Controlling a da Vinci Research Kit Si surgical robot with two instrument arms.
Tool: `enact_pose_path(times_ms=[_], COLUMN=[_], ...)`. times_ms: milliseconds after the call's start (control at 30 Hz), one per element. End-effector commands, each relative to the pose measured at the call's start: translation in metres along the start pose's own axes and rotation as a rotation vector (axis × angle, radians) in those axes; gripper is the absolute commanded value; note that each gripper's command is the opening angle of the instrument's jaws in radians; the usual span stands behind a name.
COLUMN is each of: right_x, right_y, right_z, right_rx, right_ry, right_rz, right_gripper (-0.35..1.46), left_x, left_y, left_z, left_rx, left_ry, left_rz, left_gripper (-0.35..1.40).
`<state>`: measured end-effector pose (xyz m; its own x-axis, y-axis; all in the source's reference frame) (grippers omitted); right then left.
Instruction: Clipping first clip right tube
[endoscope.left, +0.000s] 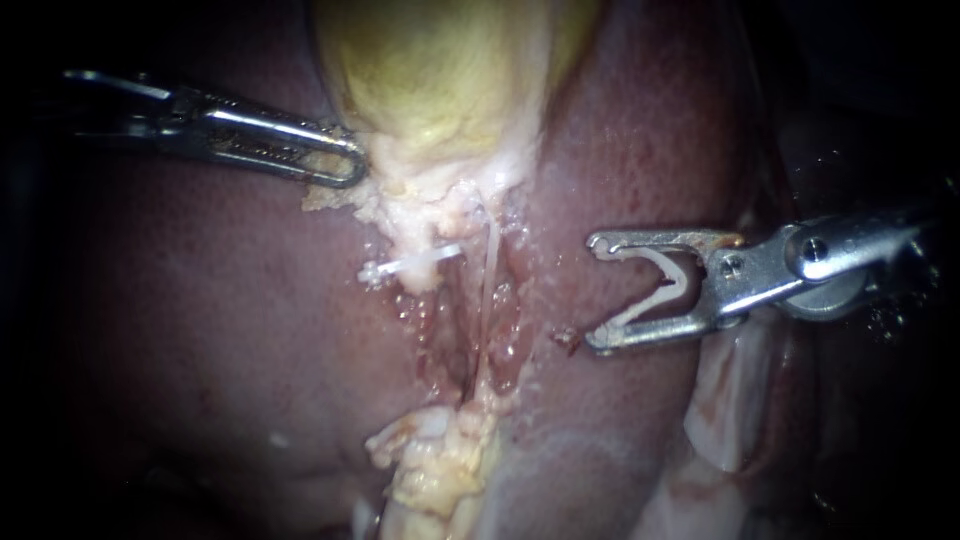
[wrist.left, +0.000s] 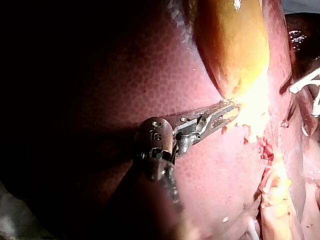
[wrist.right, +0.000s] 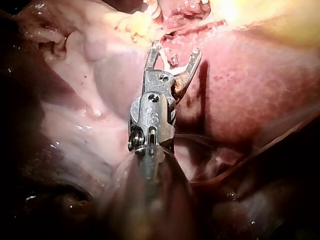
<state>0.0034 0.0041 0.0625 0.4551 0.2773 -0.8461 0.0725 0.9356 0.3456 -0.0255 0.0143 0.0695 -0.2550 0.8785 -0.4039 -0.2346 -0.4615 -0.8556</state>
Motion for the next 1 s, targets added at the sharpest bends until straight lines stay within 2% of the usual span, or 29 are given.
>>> enact_pose_path(times_ms=[33,100,200,300,433,533,633,867,1000], right_x=[0.0,0.0,0.0,-0.0002,-0.0003,-0.0005,-0.0008,-0.0018,-0.0026], right_y=[0.0,-0.0001,-0.0002,-0.0004,-0.0006,-0.0008,-0.0011,-0.0017,-0.0011], right_z=[0.0,0.0,0.0001,0.0003,0.0011,0.0021,0.0038,0.0092,0.0126], right_rx=[0.0,0.003,0.009,0.021,0.039,0.053,0.083,0.203,0.237], right_ry=[0.0,0.001,0.002,0.004,0.008,0.011,0.016,0.018,0.021], right_rz=[0.0,0.0,-0.001,-0.003,0.0,0.032,0.074,0.188,0.211], right_gripper=[0.5,0.5,0.5,0.5,0.5,0.5,0.49,0.47,0.46], left_x=[0.0003,0.001,0.0025,0.004,0.0053,0.0058,0.0056,0.0053,0.0053], left_y=[0.0003,0.0007,0.0015,0.0026,0.0041,0.005,0.0056,0.0058,0.0058], left_z=[-0.0004,-0.0015,-0.0043,-0.0075,-0.0103,-0.0104,-0.0099,-0.0096,-0.0096], left_rx=[-0.002,-0.013,0.001,0.008,0.012,0.012,0.021,0.017,0.017], left_ry=[-0.001,-0.006,0.003,0.026,0.05,0.058,0.062,0.06,0.06], left_rz=[-0.001,-0.005,-0.016,-0.029,-0.021,-0.015,-0.015,-0.014,-0.014], left_gripper=[-0.35,-0.35,-0.35,-0.35,-0.35,-0.35,-0.35,-0.35,-0.35])
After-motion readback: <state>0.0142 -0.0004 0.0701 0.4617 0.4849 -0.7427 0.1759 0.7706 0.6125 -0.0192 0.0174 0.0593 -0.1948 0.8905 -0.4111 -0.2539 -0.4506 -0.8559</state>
